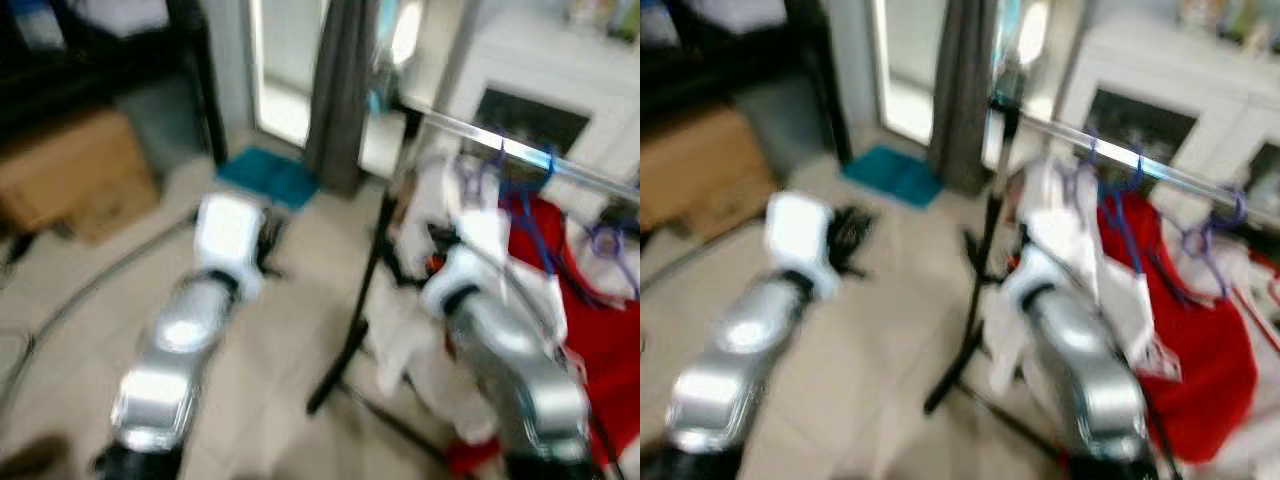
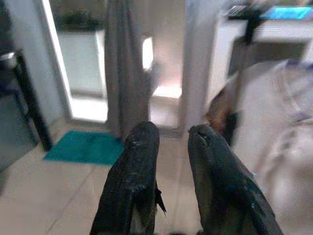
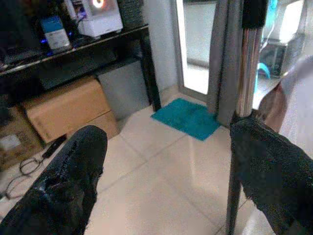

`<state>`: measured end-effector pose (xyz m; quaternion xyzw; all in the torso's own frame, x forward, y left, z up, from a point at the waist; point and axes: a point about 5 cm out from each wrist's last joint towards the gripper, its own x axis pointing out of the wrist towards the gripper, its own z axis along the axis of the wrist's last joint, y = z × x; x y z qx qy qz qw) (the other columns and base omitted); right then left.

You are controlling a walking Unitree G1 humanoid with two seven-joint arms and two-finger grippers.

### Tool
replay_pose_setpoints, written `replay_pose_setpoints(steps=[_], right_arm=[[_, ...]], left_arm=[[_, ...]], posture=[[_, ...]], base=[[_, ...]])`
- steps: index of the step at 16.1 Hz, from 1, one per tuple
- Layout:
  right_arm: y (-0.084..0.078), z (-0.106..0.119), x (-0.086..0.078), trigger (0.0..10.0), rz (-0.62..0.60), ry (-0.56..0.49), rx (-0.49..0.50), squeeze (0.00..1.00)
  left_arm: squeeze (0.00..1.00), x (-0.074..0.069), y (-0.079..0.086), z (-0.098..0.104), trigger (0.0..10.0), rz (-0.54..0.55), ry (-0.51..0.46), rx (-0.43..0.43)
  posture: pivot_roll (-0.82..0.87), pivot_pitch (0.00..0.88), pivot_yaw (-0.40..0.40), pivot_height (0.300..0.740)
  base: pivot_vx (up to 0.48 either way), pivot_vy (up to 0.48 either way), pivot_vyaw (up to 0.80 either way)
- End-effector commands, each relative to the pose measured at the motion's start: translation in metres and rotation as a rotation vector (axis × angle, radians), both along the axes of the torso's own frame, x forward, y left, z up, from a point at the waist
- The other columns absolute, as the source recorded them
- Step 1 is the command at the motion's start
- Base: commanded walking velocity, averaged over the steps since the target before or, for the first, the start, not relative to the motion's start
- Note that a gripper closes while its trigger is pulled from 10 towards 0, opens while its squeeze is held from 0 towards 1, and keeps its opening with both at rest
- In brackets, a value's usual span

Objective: Hang hanger

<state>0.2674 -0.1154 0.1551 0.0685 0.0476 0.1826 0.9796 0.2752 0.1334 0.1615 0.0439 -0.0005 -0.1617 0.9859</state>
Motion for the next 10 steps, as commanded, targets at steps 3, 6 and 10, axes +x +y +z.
replay_pose_setpoints(steps=[3, 6, 10], right_arm=[[-0.018, 0.003, 0.003, 10.0, -0.098, -0.024, -0.044, 0.0], [-0.03, 0.015, 0.003, 10.0, -0.097, -0.051, -0.094, 0.0], [-0.055, 0.026, -0.002, 10.0, -0.037, -0.026, -0.163, 0.0]], left_arm=[[0.0, -0.001, -0.015, 0.004, 10.0, -0.053, -0.009, -0.01], [0.0, -0.007, -0.018, -0.002, 10.0, -0.163, 0.004, 0.018], [0.0, -0.014, -0.026, -0.003, 10.0, -0.365, 0.019, 0.049]], posture=[[0.01, 0.016, -0.057, 0.74], [0.01, 0.016, -0.057, 0.74], [0.0, 0.018, -0.058, 0.74]], base=[[0.44, 0.0, 0.0], [0.135, 0.0, 0.0], [0.0, 0.0, 0.0]])
